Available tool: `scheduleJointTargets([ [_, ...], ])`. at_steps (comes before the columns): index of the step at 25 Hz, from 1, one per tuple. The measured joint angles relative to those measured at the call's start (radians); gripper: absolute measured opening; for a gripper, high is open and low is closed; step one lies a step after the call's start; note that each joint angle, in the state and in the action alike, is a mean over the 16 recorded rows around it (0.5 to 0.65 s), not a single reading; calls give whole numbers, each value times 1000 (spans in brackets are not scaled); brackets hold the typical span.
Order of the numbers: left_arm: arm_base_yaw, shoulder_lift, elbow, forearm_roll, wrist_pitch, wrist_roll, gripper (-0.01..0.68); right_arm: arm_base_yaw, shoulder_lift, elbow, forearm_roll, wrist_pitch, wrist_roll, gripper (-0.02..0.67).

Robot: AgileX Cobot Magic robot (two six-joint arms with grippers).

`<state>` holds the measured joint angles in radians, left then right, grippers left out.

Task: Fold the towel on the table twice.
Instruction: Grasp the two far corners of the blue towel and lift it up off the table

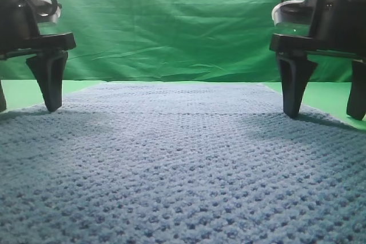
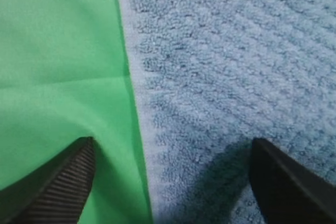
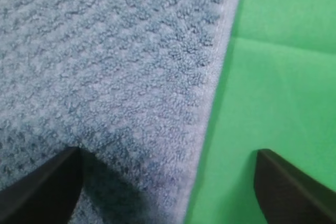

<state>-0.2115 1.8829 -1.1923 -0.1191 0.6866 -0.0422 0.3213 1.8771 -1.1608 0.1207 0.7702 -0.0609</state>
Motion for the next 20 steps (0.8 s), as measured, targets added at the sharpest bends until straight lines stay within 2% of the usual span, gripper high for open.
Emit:
scheduleJointTargets([
  [5, 0, 8, -1, -5, 0, 1, 571, 0, 7, -3, -2, -2, -2, 567],
  [8, 0, 9, -2, -10, 3, 1, 518, 0, 10, -4, 4, -3, -3, 502],
  [16, 0, 13, -3, -25, 20, 5, 244, 3, 13, -6, 34, 2, -6, 217],
  [20, 0, 14, -4, -30, 29, 8, 110, 8, 14, -7, 50, 8, -6, 98],
])
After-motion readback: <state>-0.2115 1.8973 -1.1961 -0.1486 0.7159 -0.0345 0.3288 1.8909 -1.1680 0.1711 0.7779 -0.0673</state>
